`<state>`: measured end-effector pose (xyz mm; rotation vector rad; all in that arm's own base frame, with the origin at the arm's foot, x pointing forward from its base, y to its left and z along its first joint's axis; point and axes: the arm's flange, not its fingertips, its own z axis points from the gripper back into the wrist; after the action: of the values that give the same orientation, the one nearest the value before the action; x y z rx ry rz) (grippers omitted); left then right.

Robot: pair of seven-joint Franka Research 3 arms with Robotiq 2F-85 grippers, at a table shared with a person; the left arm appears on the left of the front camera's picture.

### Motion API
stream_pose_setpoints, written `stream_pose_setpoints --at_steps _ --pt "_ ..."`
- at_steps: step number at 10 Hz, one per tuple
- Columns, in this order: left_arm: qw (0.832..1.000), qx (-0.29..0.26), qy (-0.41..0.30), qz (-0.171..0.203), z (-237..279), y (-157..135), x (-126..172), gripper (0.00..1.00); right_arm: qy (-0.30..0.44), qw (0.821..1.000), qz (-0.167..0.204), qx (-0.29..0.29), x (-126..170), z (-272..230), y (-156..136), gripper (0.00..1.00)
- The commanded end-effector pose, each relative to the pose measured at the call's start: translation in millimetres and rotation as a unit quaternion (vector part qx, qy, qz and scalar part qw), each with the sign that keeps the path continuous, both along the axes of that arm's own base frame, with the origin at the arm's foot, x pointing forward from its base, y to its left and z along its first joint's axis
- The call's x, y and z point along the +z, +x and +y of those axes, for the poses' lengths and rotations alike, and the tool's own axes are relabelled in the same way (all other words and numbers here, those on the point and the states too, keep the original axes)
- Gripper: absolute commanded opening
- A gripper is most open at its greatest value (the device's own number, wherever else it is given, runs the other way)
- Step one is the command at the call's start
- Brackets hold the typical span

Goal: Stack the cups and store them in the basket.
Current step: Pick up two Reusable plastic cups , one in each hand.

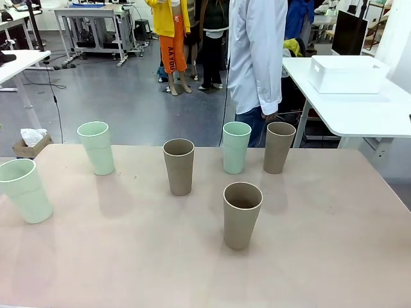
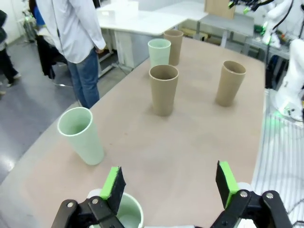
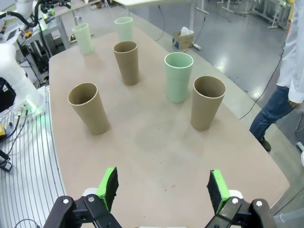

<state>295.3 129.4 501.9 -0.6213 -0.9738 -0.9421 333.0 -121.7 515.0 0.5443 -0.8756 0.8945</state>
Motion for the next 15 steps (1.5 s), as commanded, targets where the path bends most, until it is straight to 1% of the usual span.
stream_pose_setpoints --at_steps 1,15 --pt "1.0 -0.006 -0.012 0.005 -0.3 -0.5 -2.1 1.0 0.0 1.0 -0.007 -0.006 2.6 -0.8 -1.2 1.0" --pt "1.0 -0.006 -0.012 0.005 -0.3 -0.5 -2.1 1.0 0.0 1.0 -0.007 -0.006 2.6 -0.8 -1.2 1.0"
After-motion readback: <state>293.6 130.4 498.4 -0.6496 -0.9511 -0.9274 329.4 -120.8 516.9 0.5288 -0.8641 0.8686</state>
